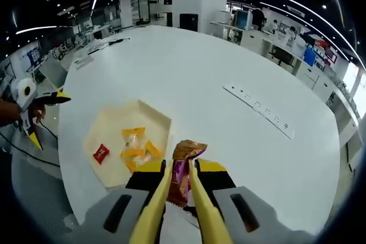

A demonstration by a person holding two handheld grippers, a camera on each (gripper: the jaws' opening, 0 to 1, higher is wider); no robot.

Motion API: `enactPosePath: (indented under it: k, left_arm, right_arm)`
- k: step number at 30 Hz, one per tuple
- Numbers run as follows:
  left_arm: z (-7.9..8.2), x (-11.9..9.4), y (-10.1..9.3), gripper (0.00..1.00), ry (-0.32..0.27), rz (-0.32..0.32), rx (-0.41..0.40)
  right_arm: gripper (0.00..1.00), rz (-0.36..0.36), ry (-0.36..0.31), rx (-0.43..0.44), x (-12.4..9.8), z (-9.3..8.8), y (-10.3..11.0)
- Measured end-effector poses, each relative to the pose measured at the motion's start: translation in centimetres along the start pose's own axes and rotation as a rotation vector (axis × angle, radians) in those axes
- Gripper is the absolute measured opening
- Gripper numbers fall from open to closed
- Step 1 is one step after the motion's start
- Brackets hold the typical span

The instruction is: Place the target food into the container with the food tongs after gripping and lifting it, then release it inside without dropping or visibly crushing the food.

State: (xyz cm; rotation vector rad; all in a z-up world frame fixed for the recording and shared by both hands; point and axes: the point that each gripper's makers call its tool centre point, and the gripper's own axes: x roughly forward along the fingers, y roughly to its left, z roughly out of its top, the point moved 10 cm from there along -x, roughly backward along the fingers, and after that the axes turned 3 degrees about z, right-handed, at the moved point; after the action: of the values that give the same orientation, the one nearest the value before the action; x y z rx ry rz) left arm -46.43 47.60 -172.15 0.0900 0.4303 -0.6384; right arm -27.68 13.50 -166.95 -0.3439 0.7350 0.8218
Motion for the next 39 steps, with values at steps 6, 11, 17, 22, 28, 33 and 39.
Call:
enactPosePath:
  k: [6,11,17,22,28,33,39]
  left_arm:
    - [0.1,0.0,0.0,0.99,-0.005,0.004,-0.002]
    - [0.1,-0.1,0.0,0.99,-0.008,0.005,-0.002]
    - [0.1,0.0,0.0,0.99,-0.007,0.006,-0.002]
    - [0.1,-0.1,0.0,0.99,-0.008,0.007,-0.002]
    - [0.1,-0.1,0.0,0.99,-0.014,0.007,-0.005]
    - [0.2,-0.1,0.0,0.99,-0.017,0.005,-0.011]
    - [0.2,-0.1,0.0,0.99,-0.017,-0.003,-0.015]
  right_arm:
    - [0.18,0.017,-0.015,0.003,0.2,0.5,0.7]
    - [0.19,0.027,-0.029,-0.007,0.3,1.1,1.4]
    - [0.19,0.054,-0.049,-0.025,0.6,2.3,2.9]
    - [0.19,0.081,-0.064,-0.049,1.1,3.5,4.4]
    - [0.19,0.121,-0.079,-0.073,2.0,4.8,6.6]
    - [0.19,0.148,-0.085,-0.09,2.7,5.7,8.0]
    - [0.19,0.172,-0.085,-0.107,3.4,6.5,9.5]
